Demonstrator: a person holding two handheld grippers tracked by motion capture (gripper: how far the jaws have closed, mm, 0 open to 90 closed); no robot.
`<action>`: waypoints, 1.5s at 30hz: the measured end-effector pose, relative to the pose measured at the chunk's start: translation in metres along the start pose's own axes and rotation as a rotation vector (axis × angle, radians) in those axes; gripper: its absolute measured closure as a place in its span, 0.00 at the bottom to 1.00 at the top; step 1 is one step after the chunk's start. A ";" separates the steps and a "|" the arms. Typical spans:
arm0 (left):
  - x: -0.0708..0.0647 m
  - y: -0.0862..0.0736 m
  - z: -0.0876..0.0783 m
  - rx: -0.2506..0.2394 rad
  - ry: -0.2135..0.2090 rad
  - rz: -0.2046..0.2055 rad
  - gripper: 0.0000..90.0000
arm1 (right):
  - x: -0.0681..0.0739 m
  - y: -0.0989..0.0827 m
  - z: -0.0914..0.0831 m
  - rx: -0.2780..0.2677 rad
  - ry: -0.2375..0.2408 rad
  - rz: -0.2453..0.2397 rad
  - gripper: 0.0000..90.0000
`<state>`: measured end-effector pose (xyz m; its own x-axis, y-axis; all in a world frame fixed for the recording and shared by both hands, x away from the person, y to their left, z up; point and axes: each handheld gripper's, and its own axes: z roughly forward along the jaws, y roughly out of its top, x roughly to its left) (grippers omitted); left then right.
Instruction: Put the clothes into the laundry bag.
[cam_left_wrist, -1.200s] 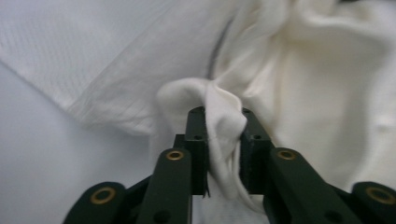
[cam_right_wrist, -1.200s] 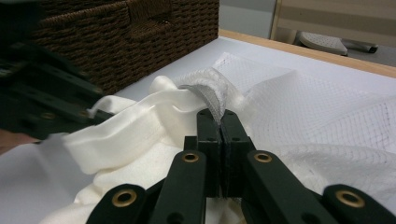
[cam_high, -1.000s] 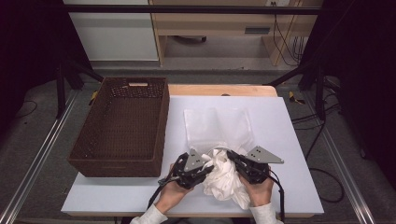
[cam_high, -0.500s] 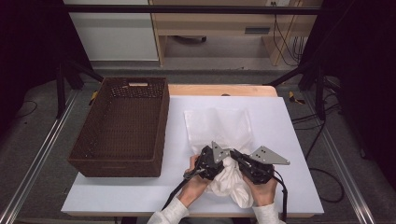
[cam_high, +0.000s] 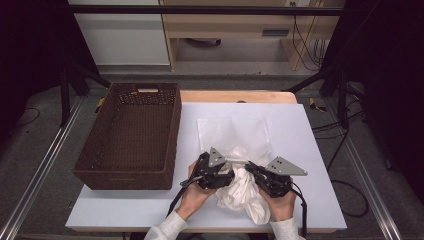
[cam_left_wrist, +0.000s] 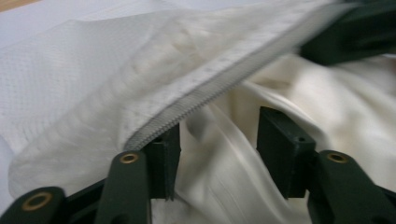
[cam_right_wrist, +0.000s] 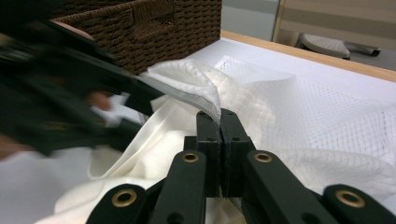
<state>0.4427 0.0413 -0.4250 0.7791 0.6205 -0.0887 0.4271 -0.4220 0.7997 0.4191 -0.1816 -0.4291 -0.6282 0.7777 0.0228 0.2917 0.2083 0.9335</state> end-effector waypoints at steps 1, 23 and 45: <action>-0.004 -0.002 -0.007 0.012 0.030 0.014 0.46 | 0.001 0.000 0.000 0.000 -0.002 0.000 0.99; 0.005 -0.067 -0.002 0.140 0.178 0.018 0.89 | 0.000 -0.001 0.002 0.004 -0.013 0.023 0.99; -0.038 -0.048 -0.038 -0.018 0.035 0.104 0.40 | 0.007 0.003 0.007 0.007 -0.024 0.024 0.99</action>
<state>0.3751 0.0624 -0.4373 0.8021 0.5970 0.0160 0.3363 -0.4736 0.8140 0.4205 -0.1718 -0.4283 -0.6038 0.7963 0.0369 0.3115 0.1931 0.9304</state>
